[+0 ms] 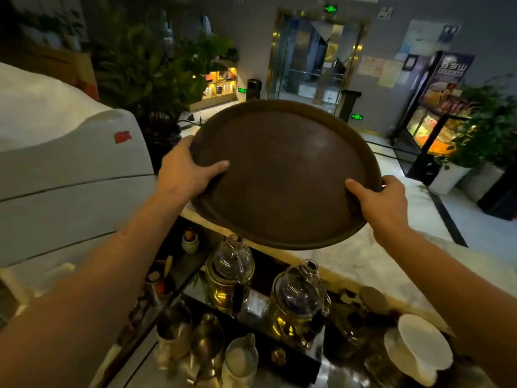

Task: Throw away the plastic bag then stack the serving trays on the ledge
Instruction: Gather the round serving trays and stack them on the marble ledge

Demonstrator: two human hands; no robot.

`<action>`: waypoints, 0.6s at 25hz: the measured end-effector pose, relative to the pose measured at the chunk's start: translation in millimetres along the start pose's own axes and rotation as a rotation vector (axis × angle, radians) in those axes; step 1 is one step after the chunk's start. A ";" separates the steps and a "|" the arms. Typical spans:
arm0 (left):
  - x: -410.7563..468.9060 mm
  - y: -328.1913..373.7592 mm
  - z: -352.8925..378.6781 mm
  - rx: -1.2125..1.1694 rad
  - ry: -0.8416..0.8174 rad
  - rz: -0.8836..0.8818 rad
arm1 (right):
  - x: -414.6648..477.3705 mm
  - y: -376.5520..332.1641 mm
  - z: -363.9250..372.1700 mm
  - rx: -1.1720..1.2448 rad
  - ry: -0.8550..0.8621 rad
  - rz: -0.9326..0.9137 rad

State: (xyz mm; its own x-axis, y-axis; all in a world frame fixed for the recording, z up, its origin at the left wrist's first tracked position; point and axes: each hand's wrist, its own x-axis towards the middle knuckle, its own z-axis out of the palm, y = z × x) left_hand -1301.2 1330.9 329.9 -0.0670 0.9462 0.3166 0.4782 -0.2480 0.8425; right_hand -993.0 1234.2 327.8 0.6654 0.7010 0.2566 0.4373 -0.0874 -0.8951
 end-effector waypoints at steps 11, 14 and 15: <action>160.3 -116.0 69.8 0.139 -0.137 -0.157 | 112.2 57.4 167.0 -0.057 -0.069 0.198; 171.4 -157.0 87.7 0.159 -0.159 -0.201 | 123.0 81.7 201.0 -0.083 -0.107 0.226; 172.7 -169.8 91.9 0.152 -0.165 -0.210 | 124.2 86.9 209.1 -0.090 -0.112 0.230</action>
State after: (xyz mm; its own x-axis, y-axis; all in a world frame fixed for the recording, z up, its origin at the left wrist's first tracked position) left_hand -1313.5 1555.6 201.4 -0.0405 0.9976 0.0570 0.5950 -0.0218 0.8034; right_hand -998.8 1461.7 205.7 0.6845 0.7290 0.0038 0.3378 -0.3125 -0.8878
